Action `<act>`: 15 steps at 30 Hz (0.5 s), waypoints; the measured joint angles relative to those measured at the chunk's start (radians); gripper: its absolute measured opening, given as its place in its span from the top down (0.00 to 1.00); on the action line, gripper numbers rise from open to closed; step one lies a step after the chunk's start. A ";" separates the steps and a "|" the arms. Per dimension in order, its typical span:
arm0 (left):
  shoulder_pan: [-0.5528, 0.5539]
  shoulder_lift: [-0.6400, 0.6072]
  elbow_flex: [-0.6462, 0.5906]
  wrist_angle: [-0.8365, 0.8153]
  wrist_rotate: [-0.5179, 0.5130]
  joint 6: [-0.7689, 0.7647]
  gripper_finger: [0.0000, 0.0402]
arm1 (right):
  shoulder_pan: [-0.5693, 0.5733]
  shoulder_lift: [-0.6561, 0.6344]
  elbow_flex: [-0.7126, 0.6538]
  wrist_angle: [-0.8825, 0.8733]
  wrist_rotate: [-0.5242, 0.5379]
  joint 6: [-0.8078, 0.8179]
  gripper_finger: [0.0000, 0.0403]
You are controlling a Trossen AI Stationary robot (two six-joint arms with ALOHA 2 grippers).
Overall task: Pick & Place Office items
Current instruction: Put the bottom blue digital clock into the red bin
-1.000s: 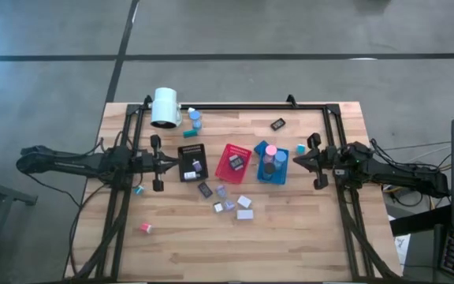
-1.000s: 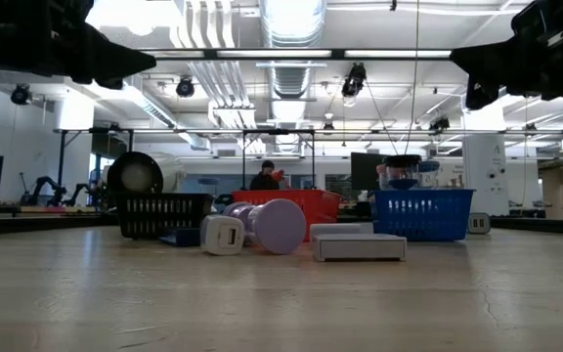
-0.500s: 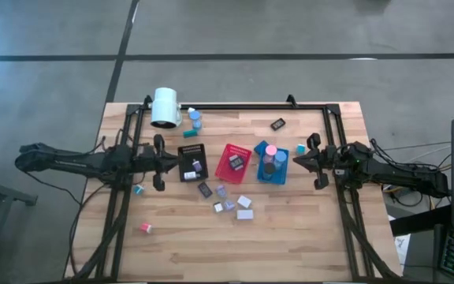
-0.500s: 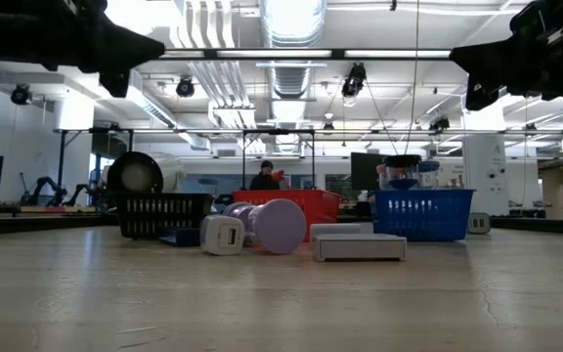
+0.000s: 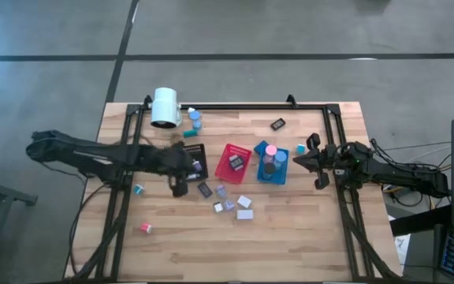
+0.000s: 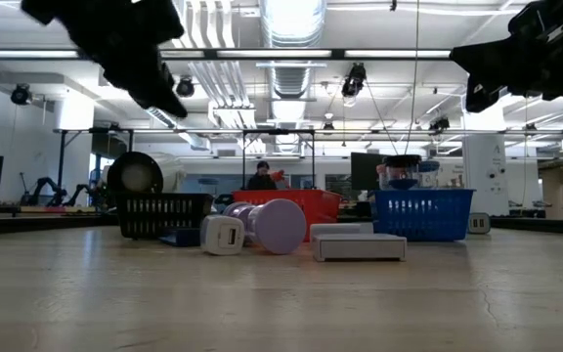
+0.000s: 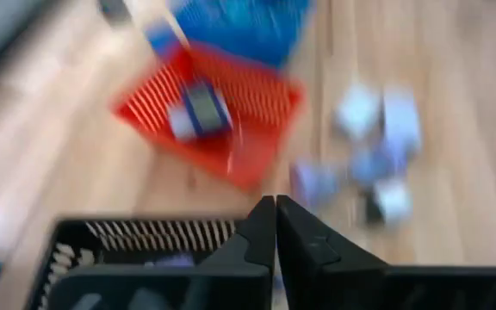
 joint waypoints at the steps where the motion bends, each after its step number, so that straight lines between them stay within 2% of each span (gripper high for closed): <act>1: -0.009 0.050 0.048 -0.078 0.003 0.035 0.93 | 0.000 0.000 0.000 0.000 0.000 0.007 0.98; 4: -0.031 0.184 0.167 -0.251 0.006 0.165 0.86 | 0.000 0.000 0.000 0.000 0.000 0.011 0.98; 7: -0.047 0.296 0.256 -0.329 0.006 0.269 0.79 | 0.000 0.000 0.000 -0.001 -0.001 0.018 0.98; 11: -0.055 0.403 0.339 -0.341 0.006 0.364 0.68 | 0.000 0.000 0.000 -0.007 -0.002 0.022 0.98; 15: -0.064 0.469 0.373 -0.348 0.026 0.458 0.56 | 0.000 0.000 0.000 -0.010 -0.003 0.022 0.98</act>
